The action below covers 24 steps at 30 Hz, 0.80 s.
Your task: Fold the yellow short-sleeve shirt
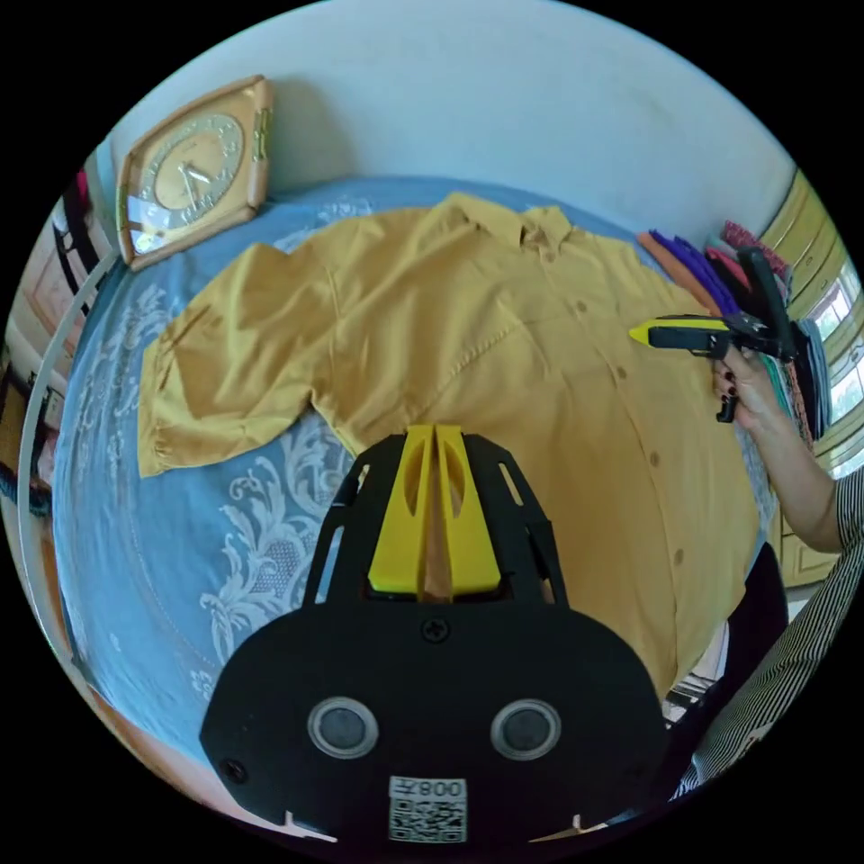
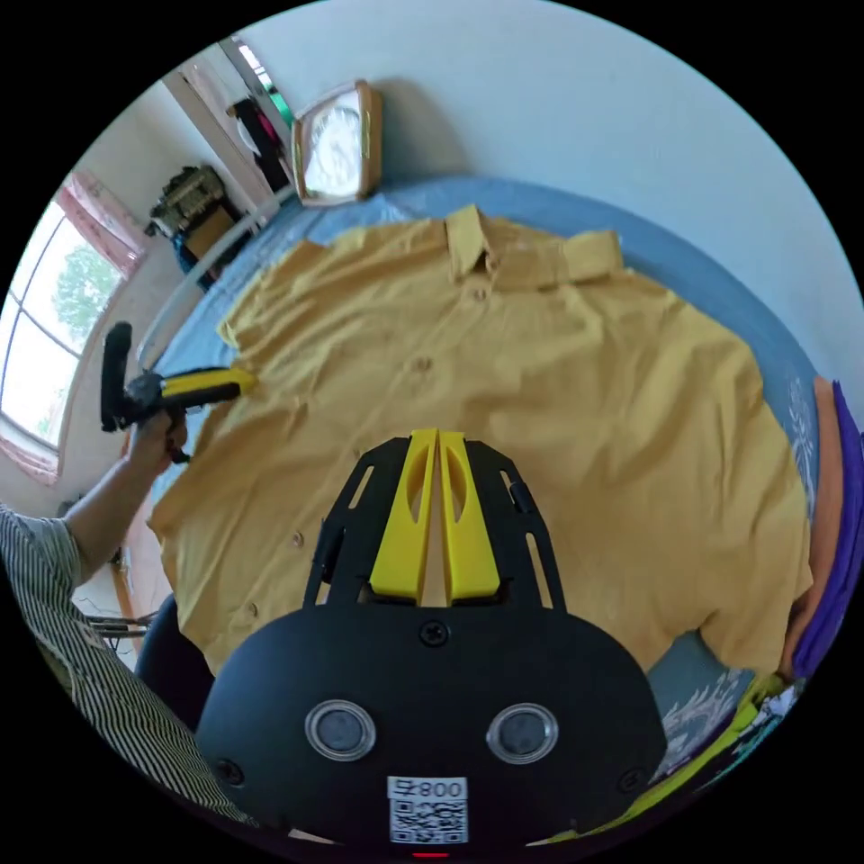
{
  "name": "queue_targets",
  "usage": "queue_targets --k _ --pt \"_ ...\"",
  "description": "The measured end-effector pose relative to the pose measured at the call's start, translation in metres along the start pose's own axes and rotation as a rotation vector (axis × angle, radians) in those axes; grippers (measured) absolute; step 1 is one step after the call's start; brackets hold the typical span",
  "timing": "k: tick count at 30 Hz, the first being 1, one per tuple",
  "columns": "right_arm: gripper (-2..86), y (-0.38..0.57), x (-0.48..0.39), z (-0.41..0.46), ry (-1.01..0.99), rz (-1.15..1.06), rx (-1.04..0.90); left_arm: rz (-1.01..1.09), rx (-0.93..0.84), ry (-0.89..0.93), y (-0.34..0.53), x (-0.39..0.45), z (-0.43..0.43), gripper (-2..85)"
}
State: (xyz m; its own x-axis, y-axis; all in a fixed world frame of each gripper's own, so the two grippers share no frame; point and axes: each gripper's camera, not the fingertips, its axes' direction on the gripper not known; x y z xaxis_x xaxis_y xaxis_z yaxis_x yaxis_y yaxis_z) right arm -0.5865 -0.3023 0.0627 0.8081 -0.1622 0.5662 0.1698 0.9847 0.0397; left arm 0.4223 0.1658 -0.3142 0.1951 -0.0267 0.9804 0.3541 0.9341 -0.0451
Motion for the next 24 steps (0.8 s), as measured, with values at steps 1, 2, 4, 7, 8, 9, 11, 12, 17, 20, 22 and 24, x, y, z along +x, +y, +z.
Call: queue_targets --k 1,2,4,7,8,9,11,12,17,20,22,24 --pt "0.2 0.007 0.000 -0.001 -0.004 0.010 0.046 -0.031 -0.032 0.026 -0.006 -0.001 -0.004 0.3" --pt "0.2 0.015 0.001 0.000 -0.029 0.011 0.046 -0.034 -0.046 0.037 -0.009 0.001 -0.007 0.3" --pt "0.2 0.025 0.001 0.000 -0.044 0.018 0.022 -0.009 0.005 0.053 -0.016 0.016 -0.031 0.2" --pt "0.2 0.062 -0.006 -0.008 -0.033 0.007 0.088 0.041 -0.019 0.072 -0.025 0.043 -0.044 0.2" --pt "0.2 0.079 -0.007 -0.004 -0.009 0.015 0.079 0.047 -0.040 0.070 -0.027 0.048 -0.043 0.2" --pt "0.2 0.097 -0.005 0.002 -0.002 0.037 0.053 0.061 -0.105 0.064 -0.030 0.057 -0.037 0.2" --pt "0.1 0.125 -0.005 0.001 -0.075 0.042 0.035 0.028 -0.122 0.051 -0.035 0.068 -0.040 0.2" --pt "0.1 0.145 -0.007 -0.005 -0.084 0.035 0.047 0.030 -0.119 0.088 -0.040 0.076 -0.052 0.2" --pt "0.1 0.236 -0.016 -0.012 -0.082 0.012 -0.045 0.035 -0.144 0.189 -0.040 0.121 -0.095 0.2" --pt "0.1 0.296 -0.024 -0.001 -0.100 0.004 -0.123 0.002 -0.215 0.197 -0.027 0.145 -0.112 0.2" --pt "0.1 0.327 -0.027 0.009 -0.100 -0.002 -0.174 -0.040 -0.288 0.141 -0.020 0.157 -0.118 0.3" --pt "0.2 0.363 -0.025 0.020 -0.081 0.000 -0.133 -0.097 -0.257 0.180 -0.021 0.161 -0.129 0.3"
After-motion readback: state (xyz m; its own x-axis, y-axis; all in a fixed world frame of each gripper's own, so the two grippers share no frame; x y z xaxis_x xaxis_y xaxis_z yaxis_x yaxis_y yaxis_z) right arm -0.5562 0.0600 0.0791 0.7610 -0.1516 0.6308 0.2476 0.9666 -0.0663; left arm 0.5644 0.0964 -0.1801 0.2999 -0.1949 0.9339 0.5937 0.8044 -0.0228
